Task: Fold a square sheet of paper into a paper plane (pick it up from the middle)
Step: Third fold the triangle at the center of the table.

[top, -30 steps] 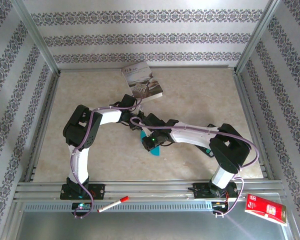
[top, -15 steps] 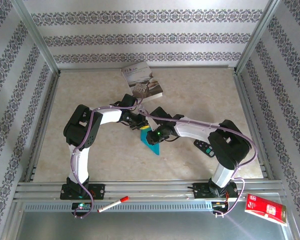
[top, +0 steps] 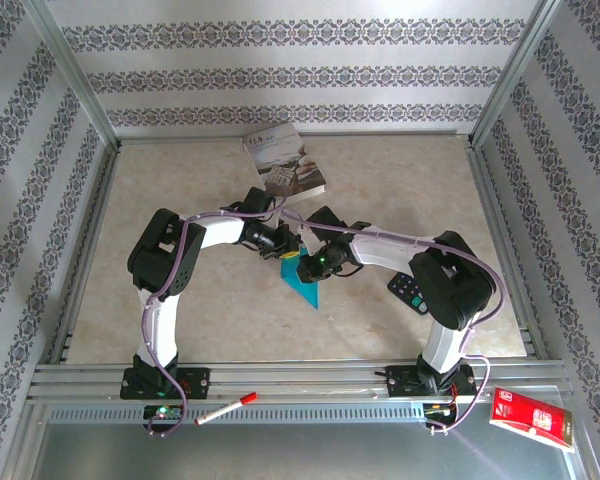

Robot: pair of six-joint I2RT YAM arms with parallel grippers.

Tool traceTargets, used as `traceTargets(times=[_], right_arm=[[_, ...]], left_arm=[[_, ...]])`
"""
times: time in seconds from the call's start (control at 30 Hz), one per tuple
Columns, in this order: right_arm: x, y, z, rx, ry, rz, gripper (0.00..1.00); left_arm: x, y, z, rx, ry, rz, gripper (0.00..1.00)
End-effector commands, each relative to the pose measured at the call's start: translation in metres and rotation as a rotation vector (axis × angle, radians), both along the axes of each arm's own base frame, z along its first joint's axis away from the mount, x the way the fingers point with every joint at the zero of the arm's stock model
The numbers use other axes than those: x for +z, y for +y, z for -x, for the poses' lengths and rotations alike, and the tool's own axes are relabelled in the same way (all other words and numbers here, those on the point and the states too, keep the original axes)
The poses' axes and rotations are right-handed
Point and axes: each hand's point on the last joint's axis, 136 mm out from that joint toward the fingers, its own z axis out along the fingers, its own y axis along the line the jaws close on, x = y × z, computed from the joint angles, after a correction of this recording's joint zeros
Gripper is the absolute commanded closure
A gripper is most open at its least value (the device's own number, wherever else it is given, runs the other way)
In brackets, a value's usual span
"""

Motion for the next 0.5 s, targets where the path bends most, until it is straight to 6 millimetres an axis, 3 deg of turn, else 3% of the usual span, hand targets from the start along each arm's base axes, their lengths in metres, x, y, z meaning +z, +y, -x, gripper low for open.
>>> traceTargets(times=[0.0,0.2,0.47], right_arm=[[0.001,0.002,-0.007,0.017,0.0,-0.004,0.9],[-0.003,-0.003,-0.01,0.009,0.009,-0.002,0.9],[0.005,0.011,-0.003,-0.008,0.027,-0.087,0.9]], left_arm=[[-0.024,0.01,0.009,-0.002,0.054,-0.08,0.86],[-0.026,0.01,0.007,-0.006,0.051,-0.088,0.86],[-0.025,0.019,-0.002,-0.001,0.039,-0.12,0.86]])
